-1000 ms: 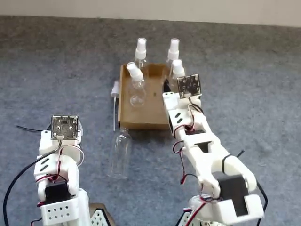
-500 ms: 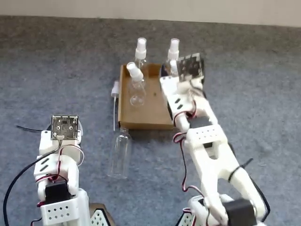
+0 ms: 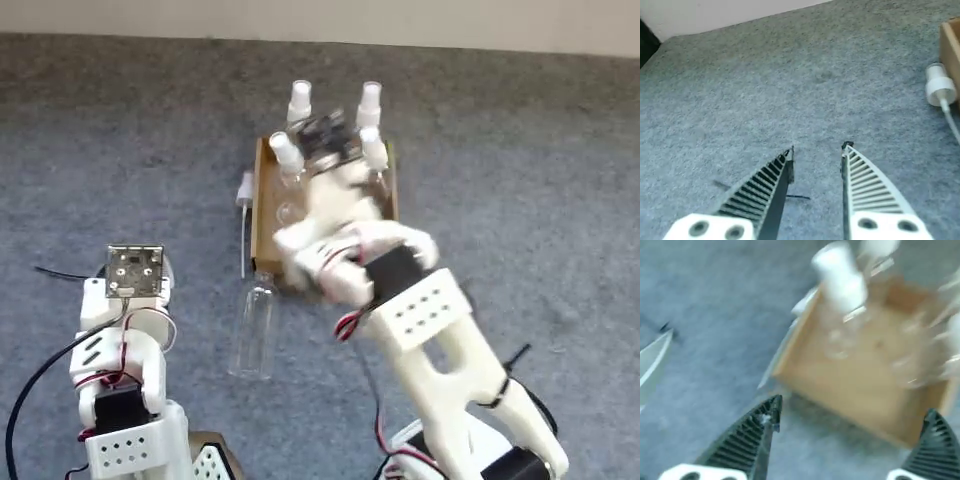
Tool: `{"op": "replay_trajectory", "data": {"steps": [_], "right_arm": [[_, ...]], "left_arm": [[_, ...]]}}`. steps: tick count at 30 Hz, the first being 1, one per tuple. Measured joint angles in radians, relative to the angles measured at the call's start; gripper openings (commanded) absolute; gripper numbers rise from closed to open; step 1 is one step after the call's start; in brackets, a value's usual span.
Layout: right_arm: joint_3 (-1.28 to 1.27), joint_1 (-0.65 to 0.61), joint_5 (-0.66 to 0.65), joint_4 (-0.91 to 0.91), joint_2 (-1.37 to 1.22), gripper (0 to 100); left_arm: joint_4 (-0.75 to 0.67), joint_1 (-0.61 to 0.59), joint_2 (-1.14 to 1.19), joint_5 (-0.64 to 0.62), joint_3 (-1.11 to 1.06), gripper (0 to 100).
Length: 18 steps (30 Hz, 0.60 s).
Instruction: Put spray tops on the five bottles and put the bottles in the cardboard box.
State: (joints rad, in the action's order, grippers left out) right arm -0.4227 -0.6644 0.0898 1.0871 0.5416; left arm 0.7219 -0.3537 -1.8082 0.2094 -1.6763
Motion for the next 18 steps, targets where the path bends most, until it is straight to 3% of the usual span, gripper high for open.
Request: {"op": "replay_trajectory", "data": {"steps": [8,18], "right_arm": [[0.0,-0.322,0.196,0.02,-0.193,35.4],[0.0,-0.391,0.212,-0.02,-0.399,35.4]], "left_arm": [[0.0,-0.095,0.0,-0.002,0.0,15],[0.0,-0.101,0.0,-0.002,0.0,15]]}}
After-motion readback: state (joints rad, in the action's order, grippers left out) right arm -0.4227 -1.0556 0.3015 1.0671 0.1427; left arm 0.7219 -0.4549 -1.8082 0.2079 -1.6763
